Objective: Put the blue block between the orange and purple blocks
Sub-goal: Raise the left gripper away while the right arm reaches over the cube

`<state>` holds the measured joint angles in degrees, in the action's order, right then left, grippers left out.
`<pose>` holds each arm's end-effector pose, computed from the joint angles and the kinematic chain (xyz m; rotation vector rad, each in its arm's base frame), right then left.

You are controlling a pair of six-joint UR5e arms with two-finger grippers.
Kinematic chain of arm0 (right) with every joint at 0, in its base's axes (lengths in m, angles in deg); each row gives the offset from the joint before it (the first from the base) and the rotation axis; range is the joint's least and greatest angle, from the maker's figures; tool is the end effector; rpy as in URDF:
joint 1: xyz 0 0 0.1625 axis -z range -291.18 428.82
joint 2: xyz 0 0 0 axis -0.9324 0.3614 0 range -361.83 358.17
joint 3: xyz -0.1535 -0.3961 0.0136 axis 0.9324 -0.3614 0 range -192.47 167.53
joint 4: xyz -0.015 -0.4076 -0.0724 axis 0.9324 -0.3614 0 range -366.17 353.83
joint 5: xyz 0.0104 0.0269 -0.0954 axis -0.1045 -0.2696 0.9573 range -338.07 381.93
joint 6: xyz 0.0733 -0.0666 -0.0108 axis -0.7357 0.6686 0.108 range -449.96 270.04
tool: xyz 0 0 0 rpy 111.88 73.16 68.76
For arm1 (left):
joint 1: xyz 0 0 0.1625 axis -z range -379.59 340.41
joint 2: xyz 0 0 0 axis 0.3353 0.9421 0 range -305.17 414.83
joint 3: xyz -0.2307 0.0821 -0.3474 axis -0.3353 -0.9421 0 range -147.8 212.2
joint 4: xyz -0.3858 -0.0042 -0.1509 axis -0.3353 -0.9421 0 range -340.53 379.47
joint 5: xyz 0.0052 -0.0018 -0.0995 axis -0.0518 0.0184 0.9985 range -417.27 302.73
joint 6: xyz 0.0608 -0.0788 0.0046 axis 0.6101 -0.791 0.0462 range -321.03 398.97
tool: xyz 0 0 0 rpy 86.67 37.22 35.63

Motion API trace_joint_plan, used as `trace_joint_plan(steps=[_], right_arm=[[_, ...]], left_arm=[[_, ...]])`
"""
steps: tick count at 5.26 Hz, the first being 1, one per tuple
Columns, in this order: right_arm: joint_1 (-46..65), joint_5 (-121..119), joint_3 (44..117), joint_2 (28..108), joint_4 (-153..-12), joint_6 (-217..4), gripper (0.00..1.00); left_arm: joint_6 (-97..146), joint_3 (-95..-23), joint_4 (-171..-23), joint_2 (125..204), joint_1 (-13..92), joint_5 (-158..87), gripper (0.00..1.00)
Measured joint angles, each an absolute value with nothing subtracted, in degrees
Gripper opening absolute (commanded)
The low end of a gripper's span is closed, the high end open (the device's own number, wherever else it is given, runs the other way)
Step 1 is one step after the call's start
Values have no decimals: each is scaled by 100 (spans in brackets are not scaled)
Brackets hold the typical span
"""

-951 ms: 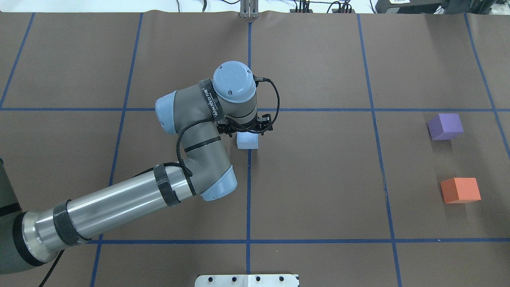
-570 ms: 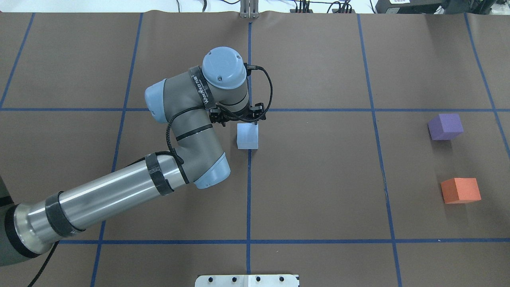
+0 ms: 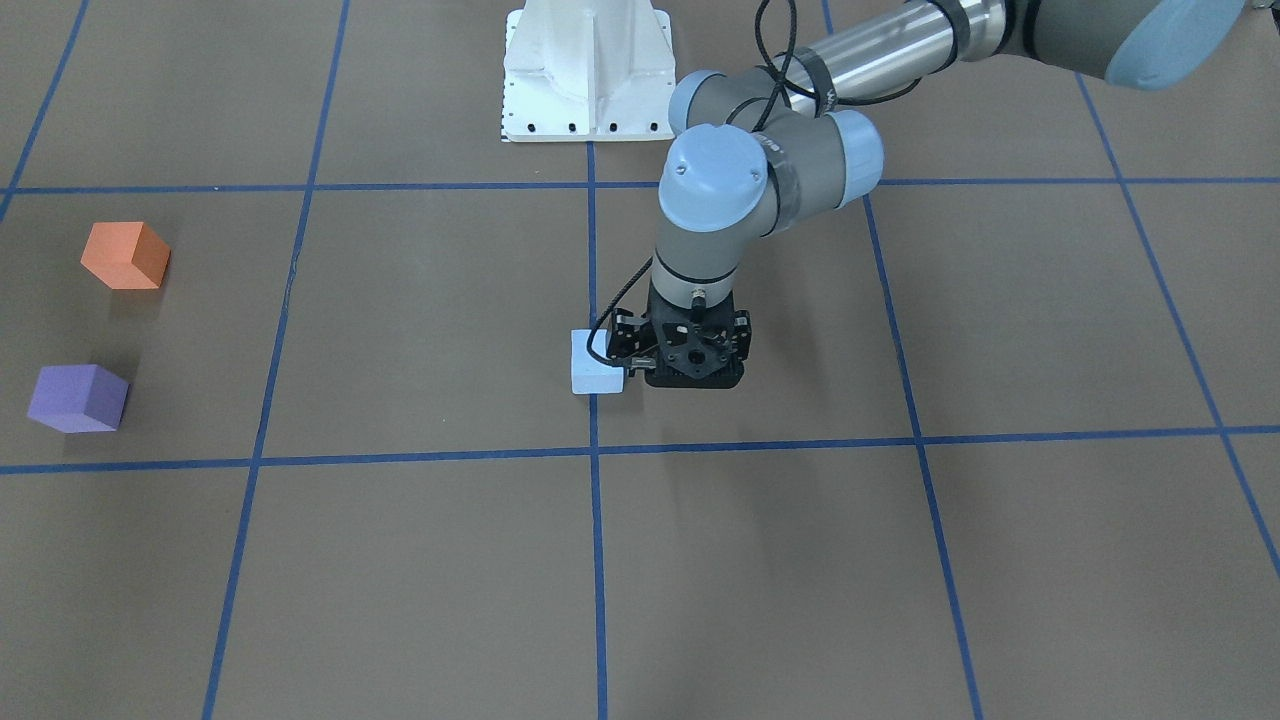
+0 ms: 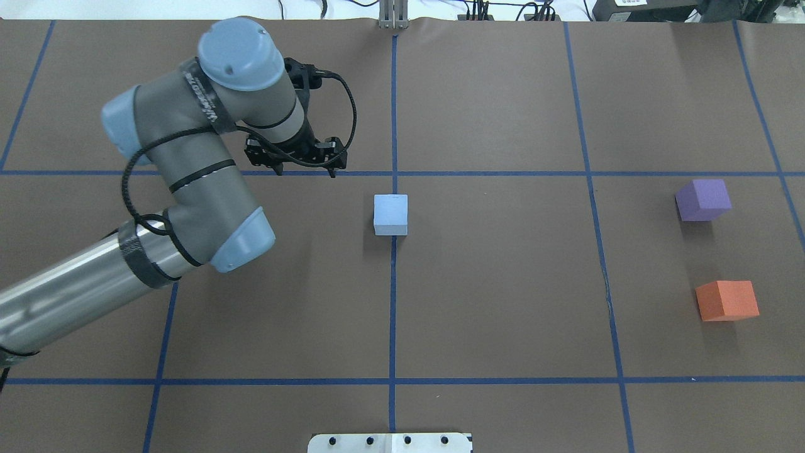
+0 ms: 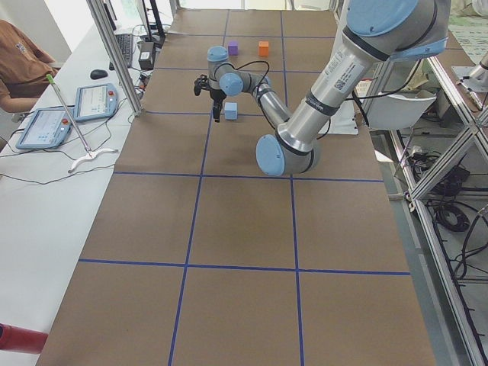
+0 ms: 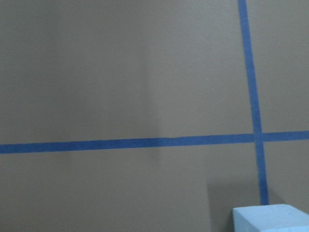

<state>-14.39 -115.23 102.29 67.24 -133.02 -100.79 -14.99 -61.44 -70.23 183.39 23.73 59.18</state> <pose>-0.0034 -0.5381 0.3304 0.0179 -0.8339 0.0028 0.4405 -0.5376 0.2311 0.1191 0.8332 0.0493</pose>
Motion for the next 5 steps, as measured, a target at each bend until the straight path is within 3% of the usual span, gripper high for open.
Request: trace_joint_plan(steps=[2, 5], right_arm=[[-354, -11362, 10276, 5881, -13284, -11765, 100], [1671, -10439, 9640, 4486, -12714, -14092, 100]], left_arm=[[-428, -7209, -6848, 17025, 3082, 6296, 100], [1095, -7711, -6842, 15808, 4137, 6697, 100]])
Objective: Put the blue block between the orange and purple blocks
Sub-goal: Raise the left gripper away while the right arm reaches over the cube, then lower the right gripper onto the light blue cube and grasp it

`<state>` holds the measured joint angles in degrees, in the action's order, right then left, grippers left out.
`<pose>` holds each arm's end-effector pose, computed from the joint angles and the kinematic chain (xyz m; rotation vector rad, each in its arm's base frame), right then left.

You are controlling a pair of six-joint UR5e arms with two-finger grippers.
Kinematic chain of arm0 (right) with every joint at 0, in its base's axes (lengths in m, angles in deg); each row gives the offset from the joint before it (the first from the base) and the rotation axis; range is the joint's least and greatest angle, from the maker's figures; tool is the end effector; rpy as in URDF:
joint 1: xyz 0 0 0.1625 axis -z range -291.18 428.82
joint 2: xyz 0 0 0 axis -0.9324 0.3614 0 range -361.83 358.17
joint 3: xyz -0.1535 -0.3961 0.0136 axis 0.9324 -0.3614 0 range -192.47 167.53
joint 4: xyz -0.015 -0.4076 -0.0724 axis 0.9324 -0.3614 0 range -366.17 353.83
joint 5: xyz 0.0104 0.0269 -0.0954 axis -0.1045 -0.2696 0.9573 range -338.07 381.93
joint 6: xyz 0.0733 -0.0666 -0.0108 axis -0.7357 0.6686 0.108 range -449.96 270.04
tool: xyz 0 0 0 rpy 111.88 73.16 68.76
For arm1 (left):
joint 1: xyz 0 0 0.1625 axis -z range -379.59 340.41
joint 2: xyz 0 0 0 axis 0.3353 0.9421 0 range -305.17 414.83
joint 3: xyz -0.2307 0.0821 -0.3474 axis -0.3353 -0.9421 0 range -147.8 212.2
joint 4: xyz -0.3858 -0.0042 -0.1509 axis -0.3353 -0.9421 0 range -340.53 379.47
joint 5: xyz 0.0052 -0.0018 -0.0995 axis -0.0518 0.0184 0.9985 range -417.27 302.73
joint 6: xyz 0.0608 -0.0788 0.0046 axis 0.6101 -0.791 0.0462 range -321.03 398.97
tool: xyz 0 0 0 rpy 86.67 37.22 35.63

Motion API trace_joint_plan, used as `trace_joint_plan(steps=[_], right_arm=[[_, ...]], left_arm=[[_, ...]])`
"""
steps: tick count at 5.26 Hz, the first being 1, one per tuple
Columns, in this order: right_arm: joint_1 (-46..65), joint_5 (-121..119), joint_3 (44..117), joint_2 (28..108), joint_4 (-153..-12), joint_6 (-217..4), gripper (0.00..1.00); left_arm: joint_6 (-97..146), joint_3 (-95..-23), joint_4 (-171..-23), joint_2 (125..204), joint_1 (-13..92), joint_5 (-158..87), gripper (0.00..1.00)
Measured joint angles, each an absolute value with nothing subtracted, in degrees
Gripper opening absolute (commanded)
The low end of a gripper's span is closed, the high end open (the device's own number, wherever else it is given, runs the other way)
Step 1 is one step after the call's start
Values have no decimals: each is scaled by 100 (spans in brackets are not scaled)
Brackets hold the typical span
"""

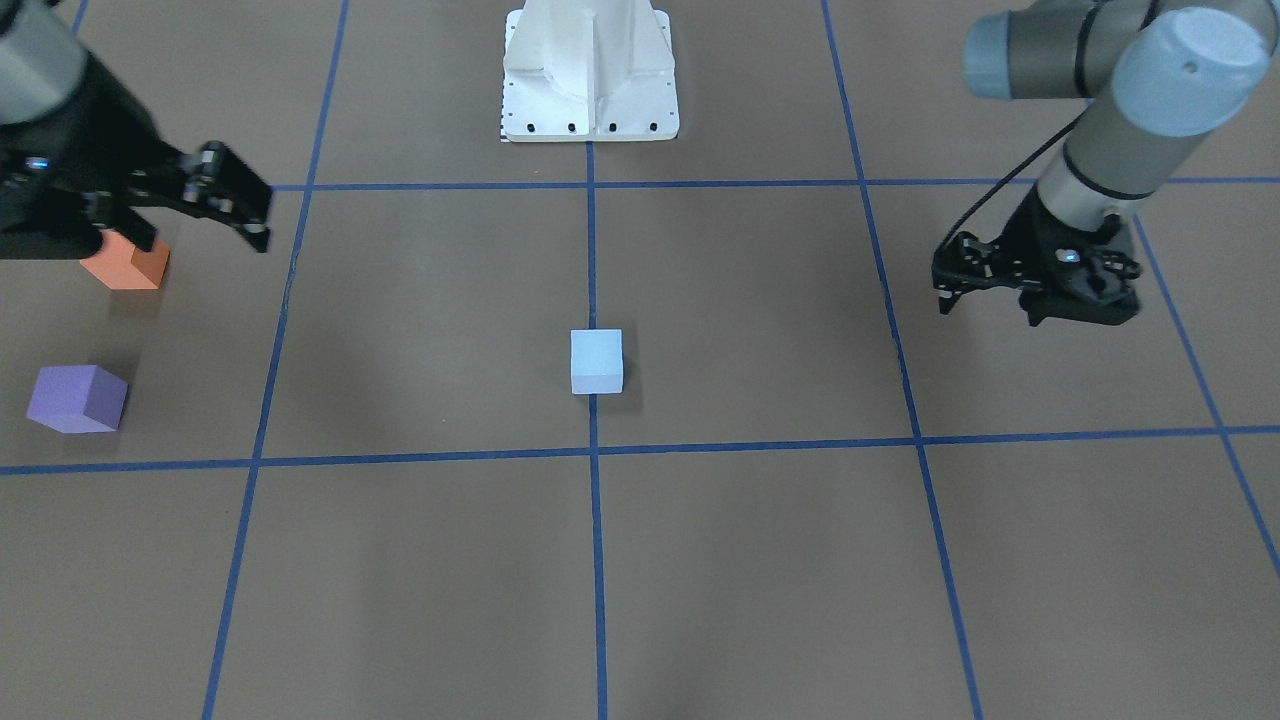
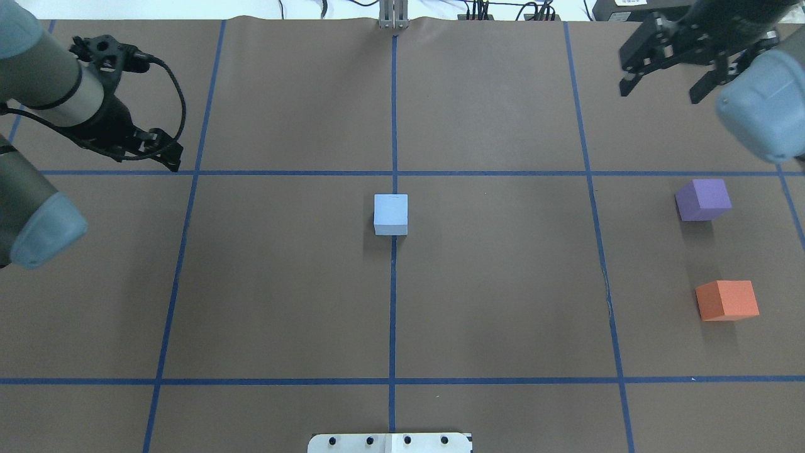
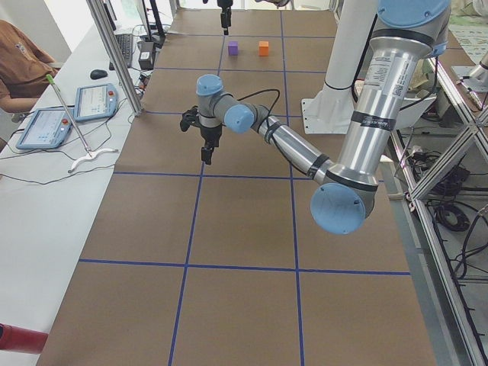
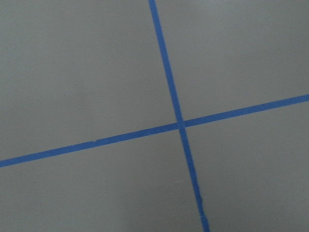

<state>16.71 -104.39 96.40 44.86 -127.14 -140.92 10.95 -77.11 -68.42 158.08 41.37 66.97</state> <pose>-0.3108 -0.5203 0.1419 -0.0568 -0.8086 0.0428 0.2023 -0.5233 0.3856 0.1743 0.7589 0.1757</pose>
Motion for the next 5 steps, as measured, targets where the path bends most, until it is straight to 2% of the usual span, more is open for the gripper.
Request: trace_joint_plan(steps=[2, 4, 5], right_arm=[[2760, -9719, 8461, 3850, -11608, -14764, 100], [3274, -9411, 7040, 3336, -10699, -14906, 100], [3391, -9386, 6582, 3261, -10339, -14903, 100]], left_arm=[[1277, -7725, -6842, 15603, 4378, 6726, 100], [1286, -7712, -6842, 15575, 4431, 6724, 100], [1286, -7700, -6842, 15575, 4448, 6720, 100]])
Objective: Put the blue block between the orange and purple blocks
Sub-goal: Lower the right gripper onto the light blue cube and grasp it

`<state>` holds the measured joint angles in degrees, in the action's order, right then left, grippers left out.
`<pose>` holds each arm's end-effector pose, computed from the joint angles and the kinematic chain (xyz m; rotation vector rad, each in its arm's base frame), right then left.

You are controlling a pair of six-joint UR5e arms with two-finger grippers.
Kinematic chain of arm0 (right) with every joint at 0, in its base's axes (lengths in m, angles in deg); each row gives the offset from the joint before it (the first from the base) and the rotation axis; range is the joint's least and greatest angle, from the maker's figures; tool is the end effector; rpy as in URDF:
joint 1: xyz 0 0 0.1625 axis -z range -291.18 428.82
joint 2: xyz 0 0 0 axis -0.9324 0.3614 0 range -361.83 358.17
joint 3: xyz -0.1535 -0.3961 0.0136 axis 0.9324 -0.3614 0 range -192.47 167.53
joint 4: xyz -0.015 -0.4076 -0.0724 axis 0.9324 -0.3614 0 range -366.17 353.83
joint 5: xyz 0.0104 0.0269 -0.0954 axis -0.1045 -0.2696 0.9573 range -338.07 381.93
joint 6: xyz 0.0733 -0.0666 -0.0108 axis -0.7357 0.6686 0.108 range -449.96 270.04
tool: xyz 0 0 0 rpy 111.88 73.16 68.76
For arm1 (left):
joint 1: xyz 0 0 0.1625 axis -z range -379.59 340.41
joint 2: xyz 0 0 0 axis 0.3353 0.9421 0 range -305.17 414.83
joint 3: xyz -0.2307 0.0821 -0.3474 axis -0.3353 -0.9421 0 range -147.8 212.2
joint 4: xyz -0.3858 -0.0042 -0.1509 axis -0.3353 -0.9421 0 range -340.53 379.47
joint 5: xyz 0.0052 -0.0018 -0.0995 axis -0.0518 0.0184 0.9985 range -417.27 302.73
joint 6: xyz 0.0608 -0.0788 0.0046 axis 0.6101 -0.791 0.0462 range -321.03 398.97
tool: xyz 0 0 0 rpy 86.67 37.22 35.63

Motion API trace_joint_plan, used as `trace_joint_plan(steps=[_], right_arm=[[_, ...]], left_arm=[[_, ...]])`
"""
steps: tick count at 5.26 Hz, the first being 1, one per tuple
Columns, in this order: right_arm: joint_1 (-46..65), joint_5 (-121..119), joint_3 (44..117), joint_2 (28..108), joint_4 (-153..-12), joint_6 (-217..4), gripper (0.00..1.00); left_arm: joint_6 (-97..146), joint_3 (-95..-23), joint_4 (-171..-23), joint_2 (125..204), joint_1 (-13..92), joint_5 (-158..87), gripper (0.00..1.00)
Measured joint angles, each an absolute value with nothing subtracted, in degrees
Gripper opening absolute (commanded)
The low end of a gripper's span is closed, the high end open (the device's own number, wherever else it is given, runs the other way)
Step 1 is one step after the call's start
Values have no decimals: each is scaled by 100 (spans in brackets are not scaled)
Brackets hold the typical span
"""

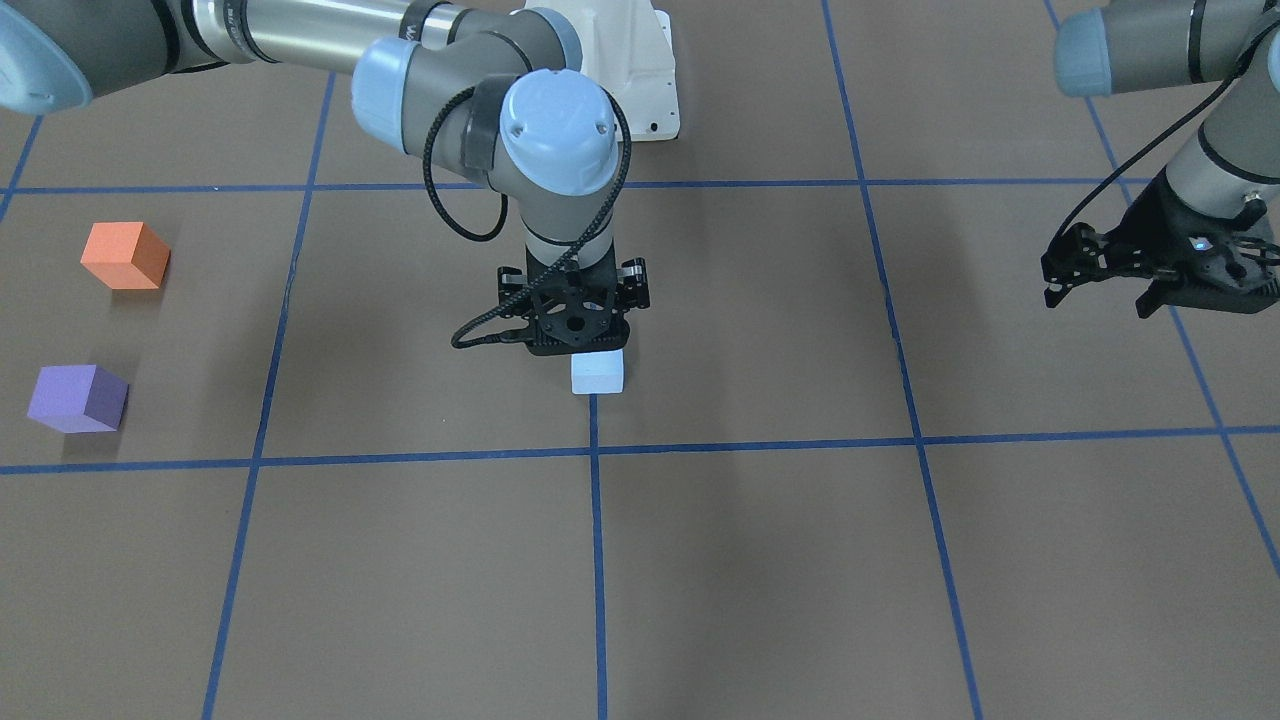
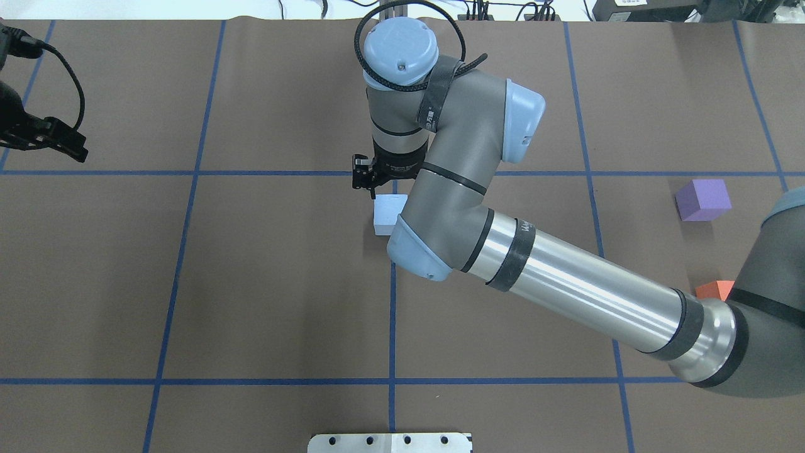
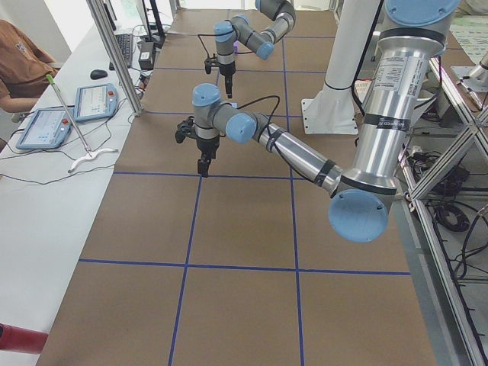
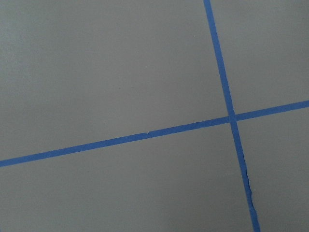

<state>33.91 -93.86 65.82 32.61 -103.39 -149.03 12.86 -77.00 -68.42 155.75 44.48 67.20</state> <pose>-0.5774 -0.5126 0.1437 -0.0234 -0.7631 -0.0779 0.1698 -0.5250 0.4087 0.1673 0.7377 0.1441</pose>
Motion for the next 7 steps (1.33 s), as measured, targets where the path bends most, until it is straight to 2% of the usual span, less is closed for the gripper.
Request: trace_joint_plan(steps=[4, 7], right_arm=[[3660, -9044, 5951, 3167, -9857, -14835, 100], [3680, -8994, 5707, 3138, -9516, -14855, 93]], left_arm=[[1287, -7652, -6842, 15581, 4481, 6715, 100], [1287, -7621, -6850, 15574, 4475, 6702, 100]])
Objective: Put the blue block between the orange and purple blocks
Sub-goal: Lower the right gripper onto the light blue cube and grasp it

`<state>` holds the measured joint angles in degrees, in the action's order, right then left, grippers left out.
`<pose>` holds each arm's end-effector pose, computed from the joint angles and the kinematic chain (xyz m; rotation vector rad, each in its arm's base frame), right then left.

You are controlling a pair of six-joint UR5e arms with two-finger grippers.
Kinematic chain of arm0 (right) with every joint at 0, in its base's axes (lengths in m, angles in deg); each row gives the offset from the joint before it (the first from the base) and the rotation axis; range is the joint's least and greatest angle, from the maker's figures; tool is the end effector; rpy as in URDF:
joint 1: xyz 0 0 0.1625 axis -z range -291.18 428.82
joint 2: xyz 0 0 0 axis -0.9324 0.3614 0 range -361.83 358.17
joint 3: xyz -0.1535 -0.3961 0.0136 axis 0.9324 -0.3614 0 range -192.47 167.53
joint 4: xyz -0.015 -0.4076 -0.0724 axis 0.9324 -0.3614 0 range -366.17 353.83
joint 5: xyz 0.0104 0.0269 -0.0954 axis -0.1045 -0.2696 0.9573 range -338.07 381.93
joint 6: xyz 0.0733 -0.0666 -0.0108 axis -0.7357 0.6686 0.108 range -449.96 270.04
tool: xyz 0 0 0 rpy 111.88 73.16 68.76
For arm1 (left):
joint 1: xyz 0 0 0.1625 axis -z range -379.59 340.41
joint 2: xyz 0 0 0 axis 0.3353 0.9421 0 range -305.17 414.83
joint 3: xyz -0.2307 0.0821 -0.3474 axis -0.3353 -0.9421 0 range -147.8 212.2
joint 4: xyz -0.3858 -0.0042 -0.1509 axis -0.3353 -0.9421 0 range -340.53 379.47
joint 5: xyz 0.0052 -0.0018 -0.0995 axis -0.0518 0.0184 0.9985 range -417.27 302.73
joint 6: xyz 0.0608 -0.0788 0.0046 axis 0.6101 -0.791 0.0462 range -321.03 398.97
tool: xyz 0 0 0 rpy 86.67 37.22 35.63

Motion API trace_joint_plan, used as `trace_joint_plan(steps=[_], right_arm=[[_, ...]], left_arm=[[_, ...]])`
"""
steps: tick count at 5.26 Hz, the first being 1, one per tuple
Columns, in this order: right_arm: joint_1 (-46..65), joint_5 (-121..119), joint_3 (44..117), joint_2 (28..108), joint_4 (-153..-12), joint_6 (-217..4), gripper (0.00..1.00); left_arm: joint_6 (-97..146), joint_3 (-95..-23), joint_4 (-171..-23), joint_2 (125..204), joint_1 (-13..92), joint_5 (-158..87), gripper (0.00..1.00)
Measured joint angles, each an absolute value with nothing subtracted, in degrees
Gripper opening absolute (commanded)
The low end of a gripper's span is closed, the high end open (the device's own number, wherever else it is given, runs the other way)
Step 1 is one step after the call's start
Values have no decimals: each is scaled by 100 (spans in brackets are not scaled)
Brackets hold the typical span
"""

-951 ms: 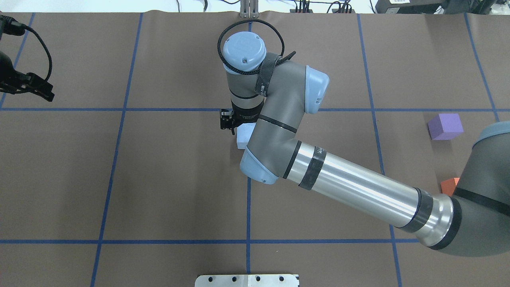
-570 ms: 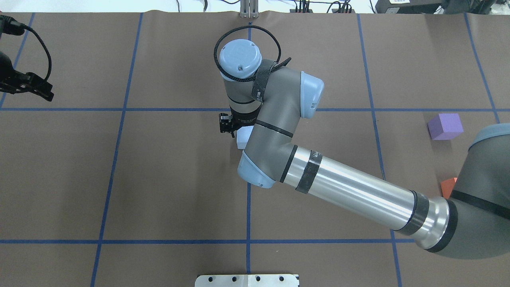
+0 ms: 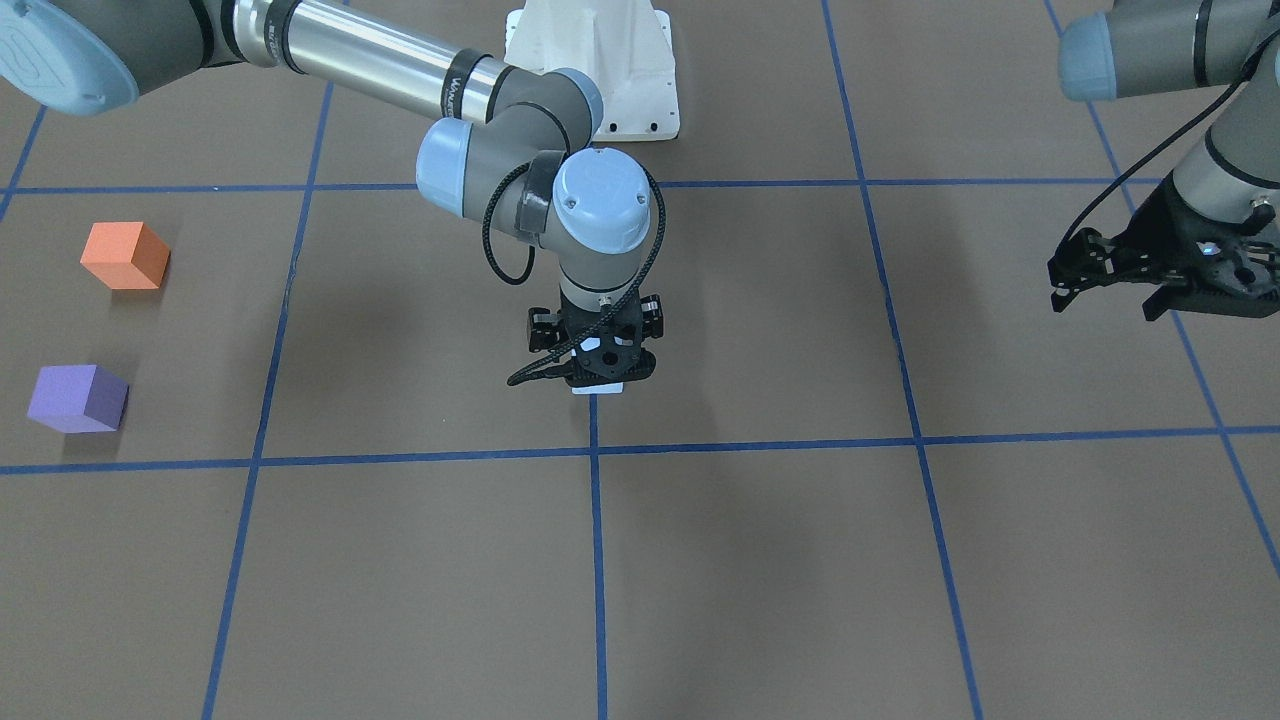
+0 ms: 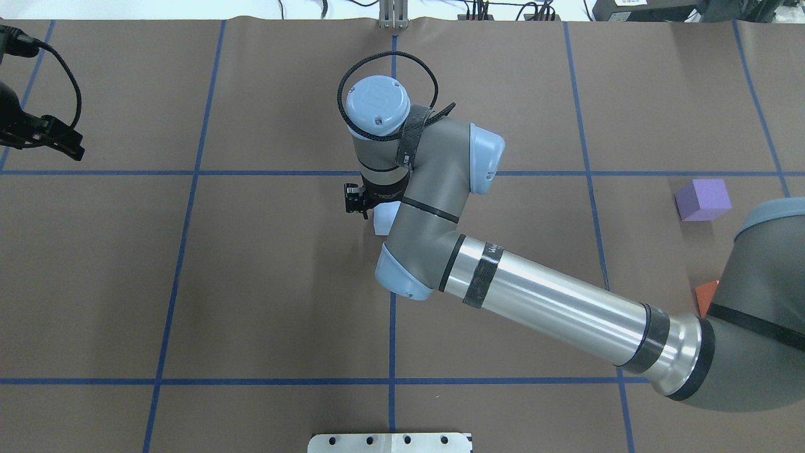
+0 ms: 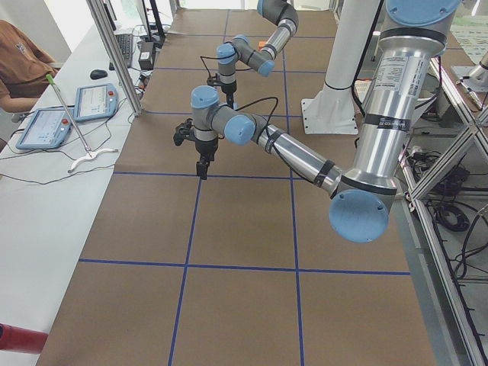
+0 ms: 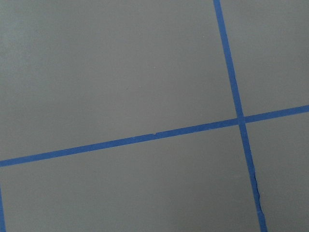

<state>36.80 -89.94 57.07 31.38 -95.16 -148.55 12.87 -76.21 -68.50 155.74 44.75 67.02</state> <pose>-0.6332 -0.5093 0.1760 0.0252 -0.7410 -0.1144 0.1681 -0.5281 0.4152 0.1594 0.7298 0.1352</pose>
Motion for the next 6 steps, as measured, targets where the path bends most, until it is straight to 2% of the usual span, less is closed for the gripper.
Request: trace_joint_plan(steps=[1, 2, 3, 5, 6], right_arm=[[3690, -8938, 5624, 3126, -9448, -14855, 70], [3695, -8892, 5580, 3120, -9417, -14872, 37], [3699, -8871, 5569, 3111, -9409, -14946, 0], [3683, -8922, 5723, 2982, -9539, -15051, 0], [3664, -8950, 6130, 2961, -9986, -15055, 0]], left_arm=[[1287, -7618, -6854, 15573, 4475, 6701, 100], [1287, -7617, -6855, 15573, 4474, 6698, 100], [1287, -7617, -6852, 15572, 4475, 6696, 100], [1287, -7618, -6851, 15573, 4475, 6700, 100], [1287, -7623, -6851, 15572, 4475, 6701, 100]])
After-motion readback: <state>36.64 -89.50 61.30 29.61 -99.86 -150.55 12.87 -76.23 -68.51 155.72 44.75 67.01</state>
